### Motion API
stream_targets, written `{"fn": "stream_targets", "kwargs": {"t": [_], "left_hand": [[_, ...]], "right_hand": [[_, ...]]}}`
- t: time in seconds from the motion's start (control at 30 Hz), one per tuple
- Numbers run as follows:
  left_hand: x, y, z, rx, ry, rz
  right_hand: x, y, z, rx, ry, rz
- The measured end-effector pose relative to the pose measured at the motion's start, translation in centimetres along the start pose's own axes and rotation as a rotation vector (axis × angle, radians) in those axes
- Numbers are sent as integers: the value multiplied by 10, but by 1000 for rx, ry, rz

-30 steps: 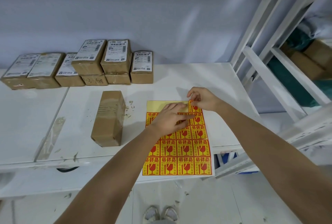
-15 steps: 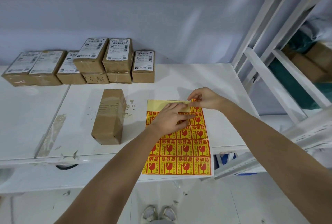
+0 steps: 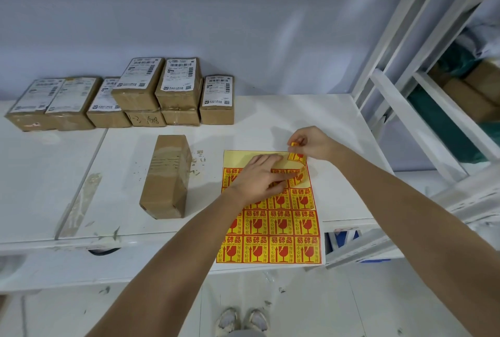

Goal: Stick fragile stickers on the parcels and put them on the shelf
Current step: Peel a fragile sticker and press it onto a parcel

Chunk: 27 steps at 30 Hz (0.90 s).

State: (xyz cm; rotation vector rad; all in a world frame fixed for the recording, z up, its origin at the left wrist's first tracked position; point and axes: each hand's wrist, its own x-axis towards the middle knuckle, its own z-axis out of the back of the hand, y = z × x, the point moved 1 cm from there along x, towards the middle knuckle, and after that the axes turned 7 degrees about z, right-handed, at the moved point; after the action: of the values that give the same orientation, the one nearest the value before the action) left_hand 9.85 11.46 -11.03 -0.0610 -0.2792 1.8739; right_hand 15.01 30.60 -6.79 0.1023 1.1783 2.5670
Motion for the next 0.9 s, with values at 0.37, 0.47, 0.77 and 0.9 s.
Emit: {"fn": "stream_targets", "kwargs": {"t": [0.37, 0.47, 0.77, 0.9], "left_hand": [[1, 0, -1, 49, -44, -49], [0, -1, -3, 73, -83, -89], [1, -3, -4, 67, -113, -65], [0, -1, -4, 51, -87, -40]], "right_hand": [[-12, -7, 3, 242, -139, -92], [-18, -4, 0, -108, -370, -4], [-49, 1, -62, -840, -467, 99], [-54, -13, -58, -838, -448, -63]]}}
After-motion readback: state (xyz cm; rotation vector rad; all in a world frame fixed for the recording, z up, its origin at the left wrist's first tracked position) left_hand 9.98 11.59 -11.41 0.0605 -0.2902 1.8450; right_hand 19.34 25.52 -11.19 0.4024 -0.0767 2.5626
